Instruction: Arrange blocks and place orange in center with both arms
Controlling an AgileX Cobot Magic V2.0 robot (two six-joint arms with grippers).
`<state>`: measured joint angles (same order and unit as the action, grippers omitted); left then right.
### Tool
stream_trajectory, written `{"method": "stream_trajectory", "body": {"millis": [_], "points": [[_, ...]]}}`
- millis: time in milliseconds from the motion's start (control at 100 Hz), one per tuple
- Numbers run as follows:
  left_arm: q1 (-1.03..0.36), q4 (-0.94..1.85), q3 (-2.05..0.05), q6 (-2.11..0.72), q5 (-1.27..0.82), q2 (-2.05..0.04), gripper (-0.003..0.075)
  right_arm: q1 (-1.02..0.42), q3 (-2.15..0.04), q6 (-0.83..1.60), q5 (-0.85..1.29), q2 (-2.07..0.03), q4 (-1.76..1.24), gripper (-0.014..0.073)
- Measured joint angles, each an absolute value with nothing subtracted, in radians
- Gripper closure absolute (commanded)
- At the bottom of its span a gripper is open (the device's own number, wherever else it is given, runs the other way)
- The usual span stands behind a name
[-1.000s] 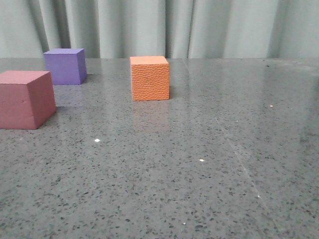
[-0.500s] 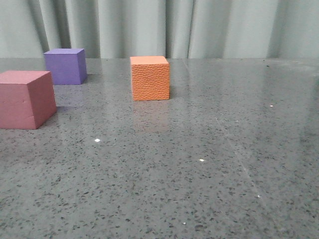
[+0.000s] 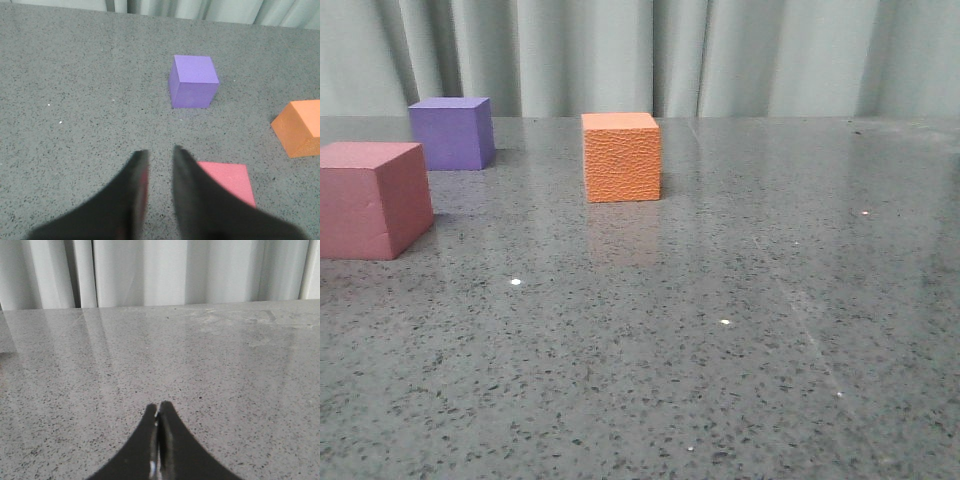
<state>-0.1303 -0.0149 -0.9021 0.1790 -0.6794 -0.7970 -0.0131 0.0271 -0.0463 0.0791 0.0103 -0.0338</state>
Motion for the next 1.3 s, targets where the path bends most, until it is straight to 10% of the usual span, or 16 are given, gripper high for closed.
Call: {"method": "stream_trajectory", "body": {"millis": [120,650,1300], "points": [[-0.13,-0.015,-0.902,0.179,-0.659,-0.797,-0.0004,-0.013,0.027,-0.046,0.079,0.01,-0.034,0.0662],[-0.235,0.083,-0.964,0.18,-0.501,-0.9,0.0102,-0.013,0.027,-0.046,0.079,0.01,-0.034,0.0662],[-0.682,-0.516,-1.598,0.838,-0.651,-1.731,0.0104,-0.013,0.027,-0.046,0.079,0.01,-0.034,0.0662]]}}
